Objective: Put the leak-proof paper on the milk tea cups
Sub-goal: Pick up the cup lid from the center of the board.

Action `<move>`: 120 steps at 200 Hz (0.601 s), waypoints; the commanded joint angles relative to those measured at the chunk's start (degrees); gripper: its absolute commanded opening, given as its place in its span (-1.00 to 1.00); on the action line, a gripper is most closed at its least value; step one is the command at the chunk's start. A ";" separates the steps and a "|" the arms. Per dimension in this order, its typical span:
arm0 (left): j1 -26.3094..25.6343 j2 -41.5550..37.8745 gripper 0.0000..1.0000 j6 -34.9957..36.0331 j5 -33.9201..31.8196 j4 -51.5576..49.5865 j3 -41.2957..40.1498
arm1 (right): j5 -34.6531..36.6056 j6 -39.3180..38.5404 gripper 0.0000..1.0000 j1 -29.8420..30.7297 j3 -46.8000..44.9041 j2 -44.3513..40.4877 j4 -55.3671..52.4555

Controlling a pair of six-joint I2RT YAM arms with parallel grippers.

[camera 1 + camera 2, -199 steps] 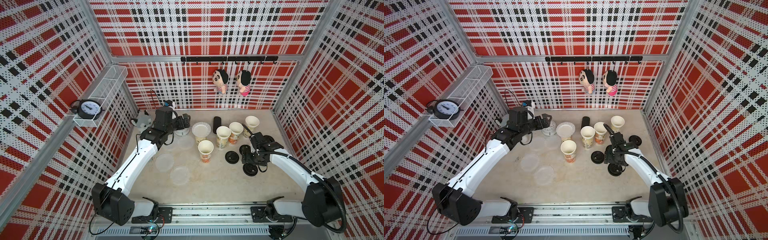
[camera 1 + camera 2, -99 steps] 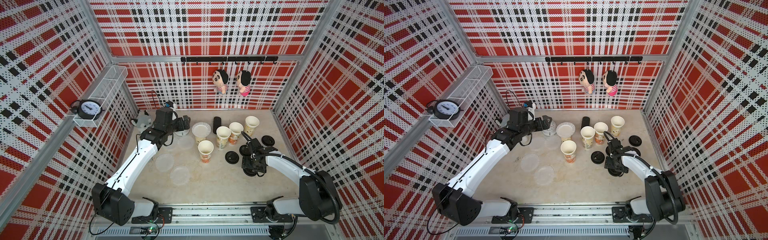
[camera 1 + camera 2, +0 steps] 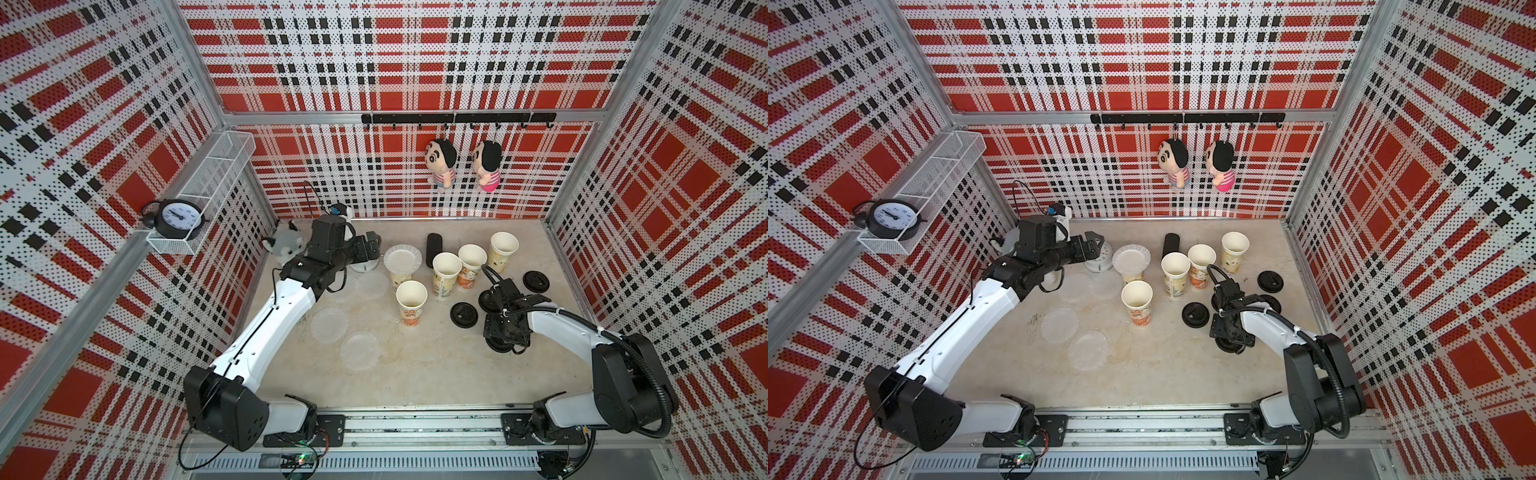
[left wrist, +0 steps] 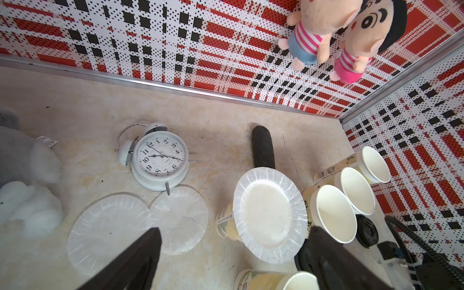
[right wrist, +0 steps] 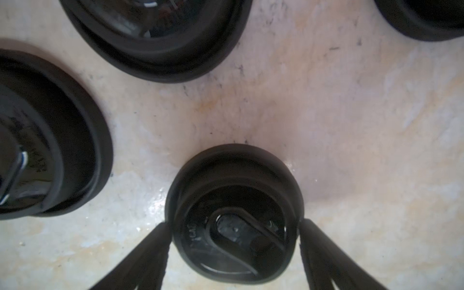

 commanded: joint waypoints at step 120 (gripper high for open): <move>0.38 0.20 0.90 0.95 -0.33 -0.92 0.86 | -0.05 1.20 0.49 -0.68 0.35 -5.65 -2.34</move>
